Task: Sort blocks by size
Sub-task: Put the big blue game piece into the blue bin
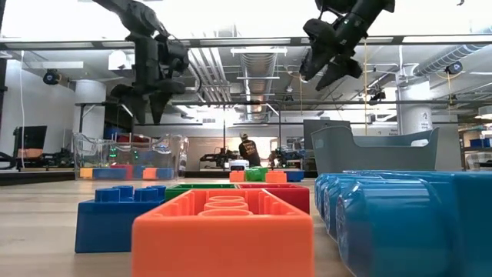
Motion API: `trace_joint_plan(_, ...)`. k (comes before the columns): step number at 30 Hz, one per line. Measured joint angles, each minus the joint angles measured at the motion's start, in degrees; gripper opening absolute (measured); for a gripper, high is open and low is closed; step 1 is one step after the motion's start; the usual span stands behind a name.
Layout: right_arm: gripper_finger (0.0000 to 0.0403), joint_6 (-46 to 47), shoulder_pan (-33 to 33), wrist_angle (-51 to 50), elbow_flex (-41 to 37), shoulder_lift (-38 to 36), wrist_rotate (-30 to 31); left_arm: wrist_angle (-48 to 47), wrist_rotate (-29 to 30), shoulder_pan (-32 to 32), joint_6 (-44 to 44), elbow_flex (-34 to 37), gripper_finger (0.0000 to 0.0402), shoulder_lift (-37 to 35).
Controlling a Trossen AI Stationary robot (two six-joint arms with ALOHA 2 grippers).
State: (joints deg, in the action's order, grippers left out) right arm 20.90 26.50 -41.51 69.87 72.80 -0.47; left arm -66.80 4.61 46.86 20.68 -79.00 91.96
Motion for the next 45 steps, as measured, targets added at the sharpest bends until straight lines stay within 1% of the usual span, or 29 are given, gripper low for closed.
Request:
trace_joint_plan(3,0.0219,7.66,0.00,0.07,0.00,-0.03,0.01,1.23,0.59,-1.44,2.69,-0.54,0.0198,-1.80)
trace_joint_plan(6,0.0219,11.43,0.00,0.11,0.00,-0.03,-0.02,1.43,3.29,-2.68,6.34,-2.75,0.0198,-2.71)
trace_joint_plan(12,0.0219,12.53,0.00,0.22,0.00,0.00,0.00,2.33,8.35,-3.82,10.65,-10.74,0.0198,-2.50)
trace_joint_plan(15,0.0219,12.53,0.00,0.24,0.00,0.02,0.00,1.82,7.99,-4.37,17.16,-14.31,0.0198,-2.35)
trace_joint_plan(17,0.0219,12.53,0.00,0.24,0.00,0.02,0.00,-0.71,7.74,-5.62,21.65,-17.27,0.0198,-2.43)
trace_joint_plan(20,0.0219,12.53,0.00,0.24,0.00,0.02,0.00,-7.61,8.43,-8.56,28.20,-23.10,0.0198,-2.57)
trace_joint_plan(25,0.0219,12.53,0.00,0.24,0.00,0.02,0.00,-18.02,12.04,-14.06,37.88,-32.02,0.0197,-2.72)
trace_joint_plan(30,0.0219,12.53,0.00,0.24,0.00,0.04,0.02,-23.34,17.18,-19.20,42.95,-37.92,0.0196,-2.72)
trace_joint_plan(32,0.0219,12.53,0.00,0.24,0.00,0.04,0.02,-23.21,19.97,-20.39,44.51,-39.11,0.0196,-2.75)
trace_joint_plan(35,0.0219,12.53,0.00,0.24,0.00,0.04,0.02,-23.19,22.08,-21.00,45.91,-40.43,0.0196,-2.66)
trace_joint_plan(38,0.0219,12.53,0.00,0.26,0.02,0.04,0.02,-23.24,22.17,-21.06,46.52,-40.53,0.0196,-2.44)
trace_joint_plan(45,0.0219,12.53,0.00,0.24,0.02,0.04,0.02,-23.25,22.32,-21.06,46.96,-37.90,0.0196,-2.37)
